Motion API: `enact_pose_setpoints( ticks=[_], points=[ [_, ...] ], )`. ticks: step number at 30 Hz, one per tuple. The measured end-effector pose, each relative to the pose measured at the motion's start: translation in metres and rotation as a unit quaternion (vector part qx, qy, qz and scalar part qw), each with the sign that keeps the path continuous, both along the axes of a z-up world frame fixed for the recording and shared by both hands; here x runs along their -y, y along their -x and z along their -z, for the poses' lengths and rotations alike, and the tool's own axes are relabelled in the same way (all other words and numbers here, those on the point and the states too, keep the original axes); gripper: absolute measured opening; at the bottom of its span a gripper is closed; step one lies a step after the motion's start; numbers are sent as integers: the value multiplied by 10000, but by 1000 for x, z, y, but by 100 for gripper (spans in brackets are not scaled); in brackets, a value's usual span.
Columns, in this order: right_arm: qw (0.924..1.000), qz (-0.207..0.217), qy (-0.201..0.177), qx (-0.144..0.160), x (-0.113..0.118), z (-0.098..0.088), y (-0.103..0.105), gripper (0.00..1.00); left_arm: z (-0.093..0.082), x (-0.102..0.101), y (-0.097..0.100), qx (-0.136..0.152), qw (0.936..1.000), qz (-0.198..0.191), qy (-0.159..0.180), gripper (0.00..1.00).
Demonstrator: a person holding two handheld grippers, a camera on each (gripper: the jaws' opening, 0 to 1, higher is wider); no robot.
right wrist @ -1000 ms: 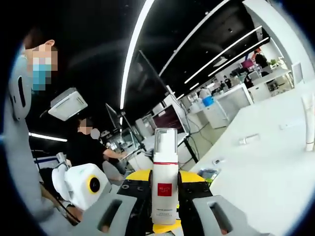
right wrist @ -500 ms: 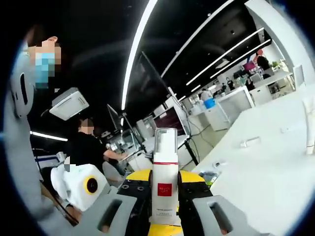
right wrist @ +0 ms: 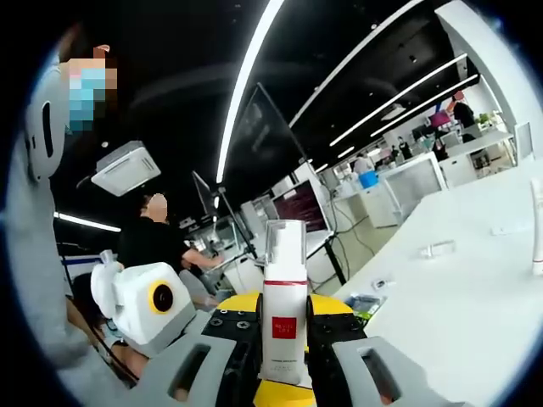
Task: Arrange the skincare products in the storage area until every visible bottle or jar stands upright without overlapping.
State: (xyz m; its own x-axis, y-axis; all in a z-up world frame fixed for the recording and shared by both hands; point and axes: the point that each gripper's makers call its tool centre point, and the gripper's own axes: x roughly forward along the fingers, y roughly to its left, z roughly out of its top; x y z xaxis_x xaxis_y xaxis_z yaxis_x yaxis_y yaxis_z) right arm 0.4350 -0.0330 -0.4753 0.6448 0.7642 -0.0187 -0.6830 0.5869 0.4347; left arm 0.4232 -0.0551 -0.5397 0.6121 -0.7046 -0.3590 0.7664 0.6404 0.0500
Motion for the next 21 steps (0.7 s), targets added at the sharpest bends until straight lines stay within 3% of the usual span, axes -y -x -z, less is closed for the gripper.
enact_pose_setpoints(
  ticks=[10,17,21],
  points=[
    [9997,-81,228,41,9,4,13,12,10,0,5,220,9980,239,-535,23],
    [9995,-198,240,27,12,4,15,12,9,3,7,379,9968,362,-601,23],
    [9990,-367,151,-199,13,5,15,13,6,6,9,491,9958,469,-616,22]
  ],
)
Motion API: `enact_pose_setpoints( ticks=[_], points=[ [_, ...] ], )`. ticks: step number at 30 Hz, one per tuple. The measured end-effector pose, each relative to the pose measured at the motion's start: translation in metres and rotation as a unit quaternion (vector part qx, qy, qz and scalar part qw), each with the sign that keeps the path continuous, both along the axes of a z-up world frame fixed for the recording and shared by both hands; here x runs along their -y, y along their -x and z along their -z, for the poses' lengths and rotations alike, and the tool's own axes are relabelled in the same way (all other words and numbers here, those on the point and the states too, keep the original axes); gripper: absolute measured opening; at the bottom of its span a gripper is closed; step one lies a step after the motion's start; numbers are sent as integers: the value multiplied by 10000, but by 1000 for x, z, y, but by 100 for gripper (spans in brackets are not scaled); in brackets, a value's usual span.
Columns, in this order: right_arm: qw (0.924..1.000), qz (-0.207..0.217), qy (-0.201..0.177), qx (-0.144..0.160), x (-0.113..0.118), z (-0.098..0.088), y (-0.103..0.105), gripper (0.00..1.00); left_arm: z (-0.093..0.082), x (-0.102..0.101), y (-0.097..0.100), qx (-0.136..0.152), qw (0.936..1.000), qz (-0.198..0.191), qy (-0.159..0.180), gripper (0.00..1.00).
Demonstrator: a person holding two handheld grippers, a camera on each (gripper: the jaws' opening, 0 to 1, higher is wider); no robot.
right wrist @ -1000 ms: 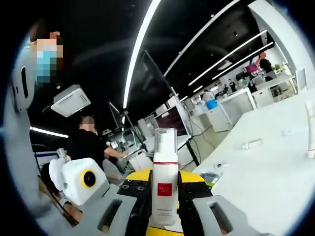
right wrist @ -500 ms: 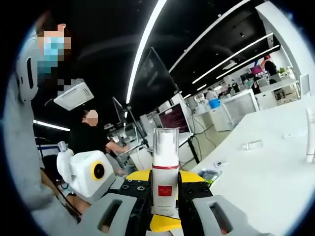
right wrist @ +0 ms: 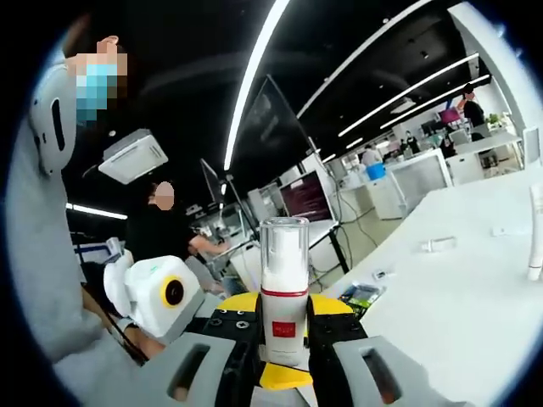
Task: Arrange the skincare products in the storage area until every visible bottle or jar stands upright without overlapping.
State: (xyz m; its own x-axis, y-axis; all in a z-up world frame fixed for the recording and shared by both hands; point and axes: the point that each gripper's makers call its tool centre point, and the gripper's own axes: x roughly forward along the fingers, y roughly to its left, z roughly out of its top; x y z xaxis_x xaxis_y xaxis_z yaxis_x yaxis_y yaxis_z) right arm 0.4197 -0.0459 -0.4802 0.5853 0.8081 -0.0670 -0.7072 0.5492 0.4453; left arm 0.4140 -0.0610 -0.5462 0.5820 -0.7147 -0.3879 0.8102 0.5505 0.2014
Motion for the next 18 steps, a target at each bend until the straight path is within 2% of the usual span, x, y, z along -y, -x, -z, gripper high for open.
enact_pose_setpoints(
  ticks=[2,7,11,13,16,18],
  points=[
    [10000,-17,32,47,0,-1,-1,14,0,1,1,80,10000,38,-45,22],
    [9999,-64,123,56,-3,1,0,13,2,-1,-1,-6,10000,-13,-77,22],
    [9997,-48,148,-169,0,10,-3,13,11,0,-2,-82,9996,-42,-257,22],
    [9997,20,49,-259,4,12,-6,13,13,-1,-1,-111,9994,-33,-331,22],
    [9995,190,105,-223,13,13,-15,13,24,-5,-1,-258,9978,-72,-604,20],
    [9989,374,177,-217,24,15,-25,13,24,-4,-1,-202,9978,-48,-631,21]
  ],
)
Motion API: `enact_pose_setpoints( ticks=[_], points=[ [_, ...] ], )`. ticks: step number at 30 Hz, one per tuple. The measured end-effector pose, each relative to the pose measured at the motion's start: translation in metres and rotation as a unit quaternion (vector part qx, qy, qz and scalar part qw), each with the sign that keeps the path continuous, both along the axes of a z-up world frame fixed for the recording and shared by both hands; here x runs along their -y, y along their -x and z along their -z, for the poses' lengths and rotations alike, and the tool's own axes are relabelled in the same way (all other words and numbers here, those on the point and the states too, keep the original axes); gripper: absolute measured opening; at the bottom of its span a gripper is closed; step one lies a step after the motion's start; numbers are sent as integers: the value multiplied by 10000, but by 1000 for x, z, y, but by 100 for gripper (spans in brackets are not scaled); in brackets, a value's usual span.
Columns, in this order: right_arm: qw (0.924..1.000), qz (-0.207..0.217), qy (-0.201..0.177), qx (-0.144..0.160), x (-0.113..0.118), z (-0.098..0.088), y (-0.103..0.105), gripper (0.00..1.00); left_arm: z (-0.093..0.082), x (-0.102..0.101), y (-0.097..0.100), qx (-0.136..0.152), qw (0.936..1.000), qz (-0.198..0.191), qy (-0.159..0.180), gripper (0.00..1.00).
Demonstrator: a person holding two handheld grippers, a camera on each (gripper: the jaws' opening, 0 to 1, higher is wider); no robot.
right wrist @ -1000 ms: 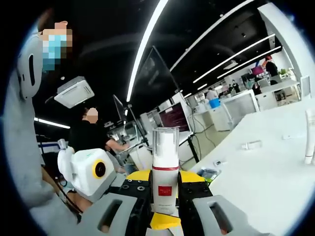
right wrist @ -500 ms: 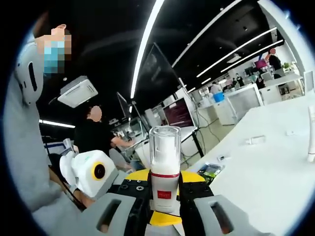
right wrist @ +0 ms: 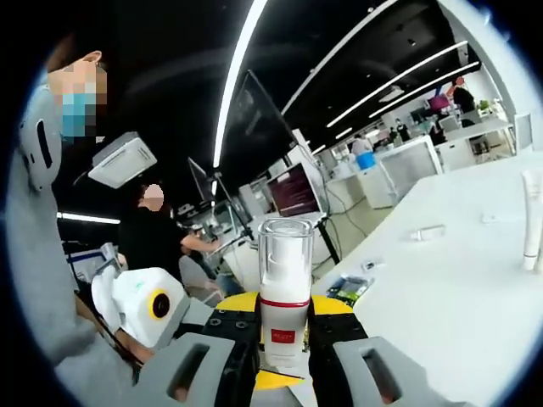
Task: Arrange the skincare products in the storage area until every visible bottle or jar stands upright without overlapping.
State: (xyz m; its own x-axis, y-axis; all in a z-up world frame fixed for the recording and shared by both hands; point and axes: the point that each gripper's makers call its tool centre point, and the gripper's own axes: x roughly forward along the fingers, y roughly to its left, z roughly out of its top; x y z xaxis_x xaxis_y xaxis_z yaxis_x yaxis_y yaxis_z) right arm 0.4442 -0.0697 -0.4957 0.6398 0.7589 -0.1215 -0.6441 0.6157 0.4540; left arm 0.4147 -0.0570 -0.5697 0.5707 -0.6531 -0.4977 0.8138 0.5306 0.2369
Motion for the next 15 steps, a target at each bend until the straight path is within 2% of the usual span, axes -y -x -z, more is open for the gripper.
enact_pose_setpoints(
  ticks=[5,11,13,15],
  points=[
    [9985,445,318,-30,30,13,-26,13,4,-2,-2,61,9998,-5,-187,25],
    [9949,824,586,26,62,21,-53,13,4,-3,-3,112,9996,20,-260,22],
    [9912,1044,811,59,78,28,-65,13,6,-3,-2,122,9994,46,-322,21],
    [9873,1325,874,71,94,32,-76,13,6,-3,-2,124,9993,71,-356,20]
  ],
)
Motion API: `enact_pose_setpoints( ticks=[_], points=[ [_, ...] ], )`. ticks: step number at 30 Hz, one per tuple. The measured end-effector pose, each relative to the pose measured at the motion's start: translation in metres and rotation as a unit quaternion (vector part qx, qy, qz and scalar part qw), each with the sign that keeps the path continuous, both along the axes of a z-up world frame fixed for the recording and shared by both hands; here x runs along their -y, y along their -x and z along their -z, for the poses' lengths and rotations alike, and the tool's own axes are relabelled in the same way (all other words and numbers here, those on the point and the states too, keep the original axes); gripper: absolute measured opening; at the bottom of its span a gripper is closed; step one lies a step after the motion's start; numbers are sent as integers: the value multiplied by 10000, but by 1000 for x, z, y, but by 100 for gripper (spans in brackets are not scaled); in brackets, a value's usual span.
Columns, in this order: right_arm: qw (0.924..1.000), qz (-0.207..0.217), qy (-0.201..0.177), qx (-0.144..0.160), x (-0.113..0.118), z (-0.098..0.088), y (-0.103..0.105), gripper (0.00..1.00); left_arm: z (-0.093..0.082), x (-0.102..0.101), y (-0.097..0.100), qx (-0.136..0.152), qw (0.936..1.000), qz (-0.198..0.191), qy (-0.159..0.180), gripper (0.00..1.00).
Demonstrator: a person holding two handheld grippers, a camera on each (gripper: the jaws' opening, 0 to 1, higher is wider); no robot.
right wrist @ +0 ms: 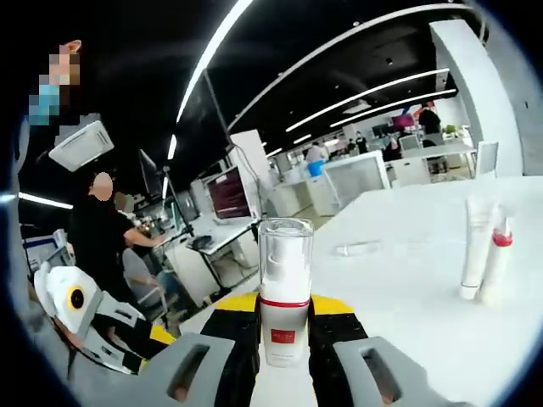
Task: Arrange the skincare products in the storage area until every visible bottle or jar stands upright without overlapping.
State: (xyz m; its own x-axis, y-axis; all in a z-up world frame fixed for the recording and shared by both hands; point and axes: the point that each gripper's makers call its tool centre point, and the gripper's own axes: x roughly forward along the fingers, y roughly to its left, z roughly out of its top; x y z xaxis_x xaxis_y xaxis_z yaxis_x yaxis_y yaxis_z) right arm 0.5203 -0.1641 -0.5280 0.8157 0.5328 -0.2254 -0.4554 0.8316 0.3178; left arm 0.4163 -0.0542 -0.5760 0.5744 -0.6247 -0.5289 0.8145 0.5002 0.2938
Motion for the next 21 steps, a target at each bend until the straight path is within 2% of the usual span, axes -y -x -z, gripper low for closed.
enact_pose_setpoints(
  ticks=[4,8,15,17,21],
  points=[
    [9985,541,117,-45,33,13,-19,13,2,-1,0,4,10000,18,-77,18],
    [9960,789,411,-59,51,23,-27,13,4,-1,0,-8,9999,41,-140,15],
    [9923,908,841,-4,66,39,-41,13,8,-1,1,-20,9996,98,-258,13],
    [9892,922,1140,79,71,44,-47,13,9,-1,2,-33,9995,117,-284,12],
    [9859,1091,1270,5,81,54,-56,13,10,-1,2,-55,9994,134,-325,11]
  ],
)
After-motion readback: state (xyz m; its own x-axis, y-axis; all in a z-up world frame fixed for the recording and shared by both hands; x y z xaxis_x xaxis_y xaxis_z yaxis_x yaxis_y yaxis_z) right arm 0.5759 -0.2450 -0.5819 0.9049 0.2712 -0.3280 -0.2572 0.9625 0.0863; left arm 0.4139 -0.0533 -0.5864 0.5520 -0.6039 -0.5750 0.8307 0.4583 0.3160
